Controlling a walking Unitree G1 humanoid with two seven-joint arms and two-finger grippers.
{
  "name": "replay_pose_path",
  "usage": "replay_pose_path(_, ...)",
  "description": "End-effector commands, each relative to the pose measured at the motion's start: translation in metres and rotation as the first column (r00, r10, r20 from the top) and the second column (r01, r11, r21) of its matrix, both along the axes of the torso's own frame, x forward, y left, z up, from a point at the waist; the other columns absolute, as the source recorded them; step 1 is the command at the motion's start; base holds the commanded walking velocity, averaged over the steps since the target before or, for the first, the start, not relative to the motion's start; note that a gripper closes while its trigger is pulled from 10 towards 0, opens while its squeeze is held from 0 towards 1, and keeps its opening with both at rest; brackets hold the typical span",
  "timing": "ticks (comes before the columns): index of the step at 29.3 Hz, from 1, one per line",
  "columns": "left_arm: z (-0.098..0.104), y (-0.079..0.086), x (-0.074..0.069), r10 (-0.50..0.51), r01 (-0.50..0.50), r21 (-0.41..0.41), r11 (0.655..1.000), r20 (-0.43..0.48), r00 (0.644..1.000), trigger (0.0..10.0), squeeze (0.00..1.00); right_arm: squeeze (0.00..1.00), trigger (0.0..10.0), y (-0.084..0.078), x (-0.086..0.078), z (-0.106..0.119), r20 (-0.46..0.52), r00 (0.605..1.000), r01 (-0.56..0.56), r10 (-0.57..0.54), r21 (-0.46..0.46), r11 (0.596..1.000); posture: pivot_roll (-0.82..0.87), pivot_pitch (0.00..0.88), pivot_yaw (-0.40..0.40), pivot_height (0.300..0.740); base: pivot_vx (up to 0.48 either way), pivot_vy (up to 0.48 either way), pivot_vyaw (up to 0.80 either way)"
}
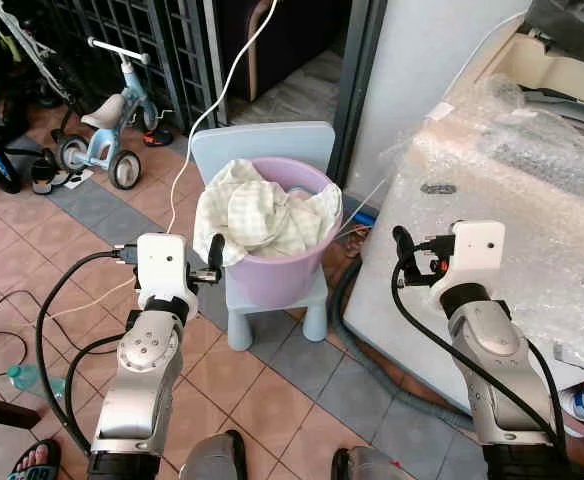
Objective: Clothes washing
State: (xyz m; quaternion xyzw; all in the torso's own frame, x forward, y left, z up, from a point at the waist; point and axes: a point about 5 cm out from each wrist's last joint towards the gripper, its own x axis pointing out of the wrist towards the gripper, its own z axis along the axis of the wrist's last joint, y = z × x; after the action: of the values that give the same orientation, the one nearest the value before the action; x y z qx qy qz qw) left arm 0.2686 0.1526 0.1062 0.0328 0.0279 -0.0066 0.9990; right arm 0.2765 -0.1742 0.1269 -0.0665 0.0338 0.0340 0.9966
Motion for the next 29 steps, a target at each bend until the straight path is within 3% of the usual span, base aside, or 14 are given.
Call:
replay_pose_path(1,-0.007,0.009,-0.002,0.051,-0.05,0.029,0.998,-0.011,0.999,10.0,0.0,0.0,10.0,0.002,-0.001,-0.007,-0.036,0.998,-0.052,0.053,0.019,0.998,-0.02,0.135,0.007,0.74,0.0,0.0,0.0)
replay_pose_path(2,-0.008,0.01,-0.001,0.084,-0.086,-0.026,0.996,-0.048,0.995,10.0,0.0,0.0,10.0,-0.001,-0.004,-0.012,-0.047,0.997,-0.065,0.068,0.066,0.996,-0.02,0.136,0.004,0.74,0.0,0.0,0.0)
replay_pose_path(4,-0.002,0.005,-0.001,0.056,-0.057,-0.061,0.997,-0.018,0.998,10.0,0.0,0.0,10.0,-0.005,-0.004,-0.02,-0.099,0.994,-0.035,0.039,0.041,0.999,-0.01,0.138,0.001,0.74,0.0,0.0,0.0)
replay_pose_path(7,0.004,0.0,0.001,0.043,-0.043,-0.062,0.997,0.001,0.999,10.0,0.0,0.0,10.0,-0.004,-0.001,-0.026,-0.135,0.991,-0.013,0.018,0.04,0.999,-0.01,0.14,0.0,0.74,0.0,0.0,0.0)
replay_pose_path(13,0.006,-0.004,0.001,0.021,-0.02,-0.068,0.998,0.013,1.0,10.0,0.0,0.0,10.0,0.004,0.002,-0.024,-0.089,0.996,-0.002,0.005,0.034,0.999,-0.01,0.142,-0.001,0.74,0.0,0.0,0.0)
replay_pose_path(14,0.004,-0.004,0.002,0.03,-0.03,-0.063,0.998,0.004,1.0,10.0,0.0,0.0,10.0,0.011,0.002,-0.023,-0.111,0.993,-0.042,0.042,0.004,0.999,-0.01,0.143,-0.002,0.74,0.0,0.0,0.0)
replay_pose_path(18,0.005,-0.004,0.002,0.026,-0.026,-0.068,0.997,0.009,1.0,10.0,0.0,0.0,10.0,0.015,0.0,-0.02,-0.093,0.99,-0.105,0.107,0.025,0.994,-0.01,0.147,-0.002,0.74,0.0,0.0,0.37)
replay_pose_path(26,0.006,-0.007,0.004,0.013,-0.013,-0.084,0.996,0.004,1.0,10.0,0.0,0.0,10.0,0.013,0.004,-0.019,-0.082,0.994,-0.067,0.07,0.044,0.997,-0.01,0.146,0.002,0.74,0.323,0.0,0.67)
replay_pose_path(29,0.006,-0.007,0.004,0.011,-0.01,-0.084,0.996,0.004,1.0,10.0,0.0,0.0,10.0,0.011,0.005,-0.02,-0.085,0.995,-0.048,0.051,0.037,0.998,-0.01,0.146,0.003,0.74,0.395,0.0,0.0)
